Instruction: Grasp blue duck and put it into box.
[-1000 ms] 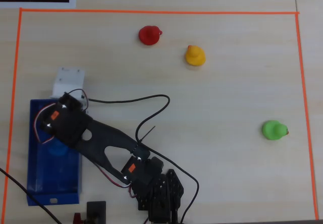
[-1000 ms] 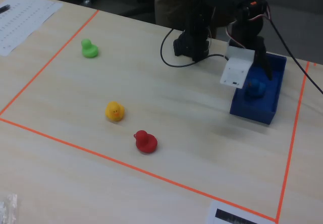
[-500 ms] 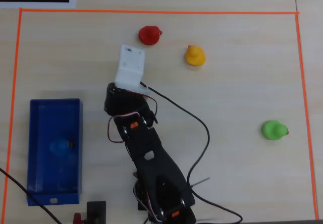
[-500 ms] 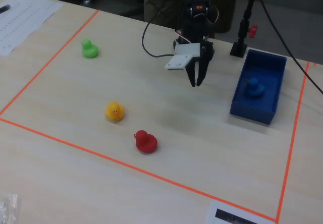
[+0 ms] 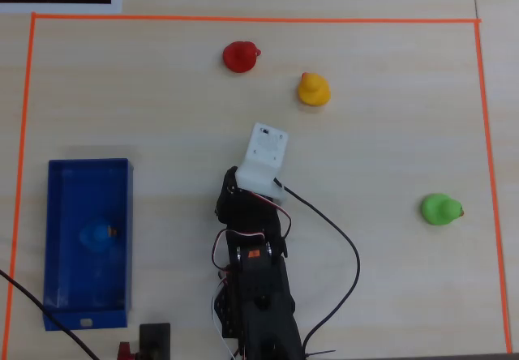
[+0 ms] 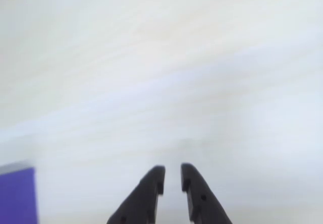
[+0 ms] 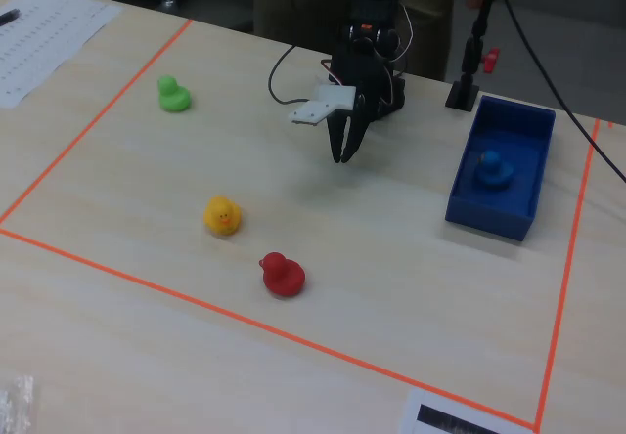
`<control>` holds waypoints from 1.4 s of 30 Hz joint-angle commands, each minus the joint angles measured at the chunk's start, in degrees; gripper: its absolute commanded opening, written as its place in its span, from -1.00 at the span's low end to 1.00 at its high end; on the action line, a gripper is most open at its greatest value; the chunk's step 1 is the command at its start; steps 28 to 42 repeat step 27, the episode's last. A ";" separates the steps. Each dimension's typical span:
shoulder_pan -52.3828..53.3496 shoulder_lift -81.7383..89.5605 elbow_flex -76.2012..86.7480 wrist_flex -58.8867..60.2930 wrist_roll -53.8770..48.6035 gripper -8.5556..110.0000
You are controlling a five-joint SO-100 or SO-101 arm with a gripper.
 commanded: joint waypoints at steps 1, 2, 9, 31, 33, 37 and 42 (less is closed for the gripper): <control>0.09 2.20 -0.35 10.55 -3.69 -0.86; 0.09 2.20 -0.35 13.36 -5.36 -0.86; 0.35 2.20 -0.26 25.31 -10.20 -0.86; 0.53 2.20 -0.26 25.40 -10.63 -0.85; 0.53 2.20 -0.26 25.40 -10.63 -0.85; 0.53 2.20 -0.26 25.40 -10.63 -0.85; 0.53 2.20 -0.26 25.40 -10.63 -0.85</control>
